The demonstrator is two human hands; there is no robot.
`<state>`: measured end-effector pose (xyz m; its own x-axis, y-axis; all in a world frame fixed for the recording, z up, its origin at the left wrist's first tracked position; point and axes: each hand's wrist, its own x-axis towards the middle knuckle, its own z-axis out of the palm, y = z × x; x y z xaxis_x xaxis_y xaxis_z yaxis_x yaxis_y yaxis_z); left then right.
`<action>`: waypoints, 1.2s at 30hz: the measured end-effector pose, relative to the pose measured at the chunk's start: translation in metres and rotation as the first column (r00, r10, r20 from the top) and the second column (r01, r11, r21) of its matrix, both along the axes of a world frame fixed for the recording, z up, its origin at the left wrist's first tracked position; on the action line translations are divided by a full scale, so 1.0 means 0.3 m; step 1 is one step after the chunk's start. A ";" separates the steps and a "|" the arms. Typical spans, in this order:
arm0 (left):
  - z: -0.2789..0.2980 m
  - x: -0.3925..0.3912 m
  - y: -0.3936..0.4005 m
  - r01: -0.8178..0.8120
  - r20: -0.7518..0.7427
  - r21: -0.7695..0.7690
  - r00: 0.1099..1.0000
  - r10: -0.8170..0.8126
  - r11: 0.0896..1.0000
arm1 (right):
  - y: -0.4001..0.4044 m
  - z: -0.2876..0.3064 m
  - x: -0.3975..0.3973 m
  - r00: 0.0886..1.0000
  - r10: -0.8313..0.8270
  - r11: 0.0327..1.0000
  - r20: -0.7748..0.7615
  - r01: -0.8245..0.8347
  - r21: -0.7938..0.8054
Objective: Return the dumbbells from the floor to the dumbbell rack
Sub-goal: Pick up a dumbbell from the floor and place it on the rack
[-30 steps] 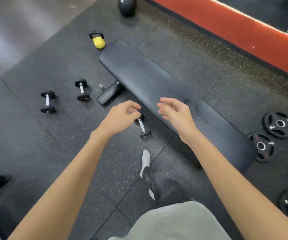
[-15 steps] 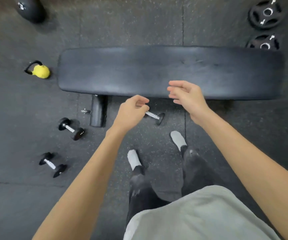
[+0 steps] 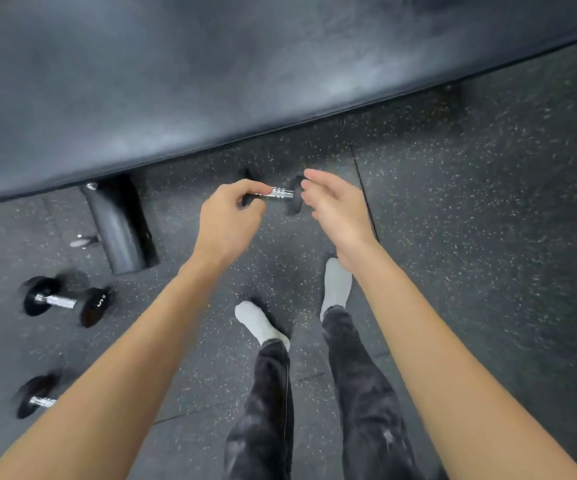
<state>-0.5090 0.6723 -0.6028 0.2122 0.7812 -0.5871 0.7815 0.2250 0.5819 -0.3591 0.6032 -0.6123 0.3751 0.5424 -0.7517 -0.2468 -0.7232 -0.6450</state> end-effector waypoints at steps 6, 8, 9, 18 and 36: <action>-0.528 -0.059 0.055 -0.004 -0.095 0.031 0.995 0.007 1.000 | 0.047 -0.521 0.058 0.994 0.108 0.983 0.023 -0.103 -0.154; -0.677 -0.059 0.080 -0.030 -0.143 0.007 0.989 0.031 1.000 | 0.060 -0.681 0.055 0.991 0.131 0.966 0.013 -0.125 -0.227; -0.746 -0.057 0.091 -0.051 -0.173 -0.009 0.984 0.049 0.999 | 0.068 -0.756 0.051 0.989 0.144 0.958 0.012 -0.136 -0.253; -1.182 -0.030 0.184 -0.130 -0.329 0.052 0.934 0.140 0.990 | 0.132 -1.217 -0.031 0.972 0.232 0.914 0.042 -0.203 -0.350; -0.531 0.104 0.123 0.075 -0.327 -0.114 0.939 -0.109 0.991 | -0.077 -0.574 0.178 0.968 0.171 0.950 0.183 -0.112 -0.292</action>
<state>-0.4779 0.7091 -0.7621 0.0600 0.7023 -0.7093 0.9463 0.1862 0.2644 -0.3058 0.5801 -0.7846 0.4703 0.3818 -0.7956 -0.0133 -0.8984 -0.4390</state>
